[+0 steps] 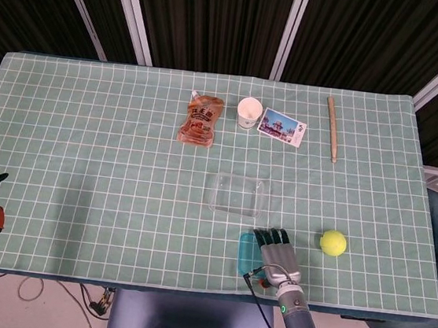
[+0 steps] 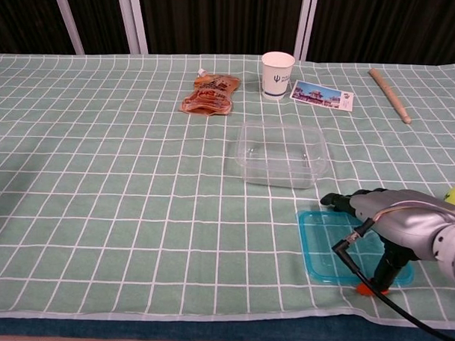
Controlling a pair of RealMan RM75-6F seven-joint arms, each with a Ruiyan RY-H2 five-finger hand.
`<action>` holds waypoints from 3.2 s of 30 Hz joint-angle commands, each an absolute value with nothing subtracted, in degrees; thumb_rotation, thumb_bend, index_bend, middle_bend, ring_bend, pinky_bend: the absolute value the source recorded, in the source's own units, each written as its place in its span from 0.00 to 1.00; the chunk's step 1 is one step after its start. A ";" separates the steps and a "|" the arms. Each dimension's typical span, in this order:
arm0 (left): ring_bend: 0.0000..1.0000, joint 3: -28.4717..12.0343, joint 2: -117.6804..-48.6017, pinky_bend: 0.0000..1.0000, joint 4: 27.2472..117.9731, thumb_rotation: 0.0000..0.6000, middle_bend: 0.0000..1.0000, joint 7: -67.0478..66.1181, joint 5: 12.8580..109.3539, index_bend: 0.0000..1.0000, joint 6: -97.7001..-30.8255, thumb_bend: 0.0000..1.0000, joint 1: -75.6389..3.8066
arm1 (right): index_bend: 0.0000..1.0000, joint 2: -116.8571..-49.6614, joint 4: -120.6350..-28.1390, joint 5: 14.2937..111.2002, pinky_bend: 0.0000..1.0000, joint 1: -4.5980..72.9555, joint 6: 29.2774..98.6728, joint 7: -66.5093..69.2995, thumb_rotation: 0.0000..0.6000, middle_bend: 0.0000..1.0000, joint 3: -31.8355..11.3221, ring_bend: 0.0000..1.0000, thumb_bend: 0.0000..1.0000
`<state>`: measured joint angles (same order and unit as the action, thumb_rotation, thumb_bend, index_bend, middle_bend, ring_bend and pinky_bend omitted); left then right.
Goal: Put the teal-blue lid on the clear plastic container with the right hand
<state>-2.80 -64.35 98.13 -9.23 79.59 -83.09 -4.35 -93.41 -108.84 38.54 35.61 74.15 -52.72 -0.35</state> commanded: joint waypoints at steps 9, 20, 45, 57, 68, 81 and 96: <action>0.00 -2.78 -64.25 0.00 98.22 1.00 0.00 -9.17 79.52 0.11 -83.04 0.64 -4.35 | 0.00 -93.16 -108.83 39.00 0.00 35.65 73.51 -51.62 1.00 0.33 -0.31 0.01 0.22; 0.00 -2.74 -64.17 0.00 98.39 1.00 0.00 -9.04 79.32 0.11 -82.85 0.64 -4.34 | 0.00 -92.71 -108.09 42.22 0.00 35.01 72.72 -48.37 1.00 0.37 -0.21 0.04 0.22; 0.00 -2.75 -63.86 0.00 99.21 1.00 0.00 -8.74 78.54 0.11 -82.41 0.64 -4.30 | 0.00 -89.70 -110.42 44.57 0.00 34.91 72.27 -47.97 1.00 0.40 0.16 0.06 0.22; 0.00 -2.76 -63.78 0.00 99.32 1.00 0.00 -8.62 78.54 0.11 -82.39 0.64 -4.31 | 0.00 -86.55 -114.43 46.33 0.00 34.78 74.08 -48.65 1.00 0.40 0.09 0.06 0.22; 0.00 -2.74 -63.92 0.00 99.30 1.00 0.00 -8.81 78.69 0.11 -82.61 0.64 -4.27 | 0.00 -73.11 -124.63 46.61 0.00 34.00 76.71 -47.27 1.00 0.41 -1.74 0.06 0.22; 0.00 -3.65 -65.24 0.00 97.50 1.00 0.00 -9.06 79.93 0.11 -85.08 0.64 -4.10 | 0.00 -62.93 -129.19 32.76 0.00 41.52 71.25 -48.08 1.00 0.41 -9.60 0.06 0.22; 0.00 -4.09 -65.67 0.00 96.46 1.00 0.00 -7.51 80.38 0.11 -84.88 0.64 -4.55 | 0.00 -72.01 -119.88 -2.63 0.00 64.80 72.62 -59.51 1.00 0.42 -21.32 0.06 0.22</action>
<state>-4.09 -65.66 96.47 -7.54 80.41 -84.92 -4.52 -68.96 -123.04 2.52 60.16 71.65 -56.72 -18.53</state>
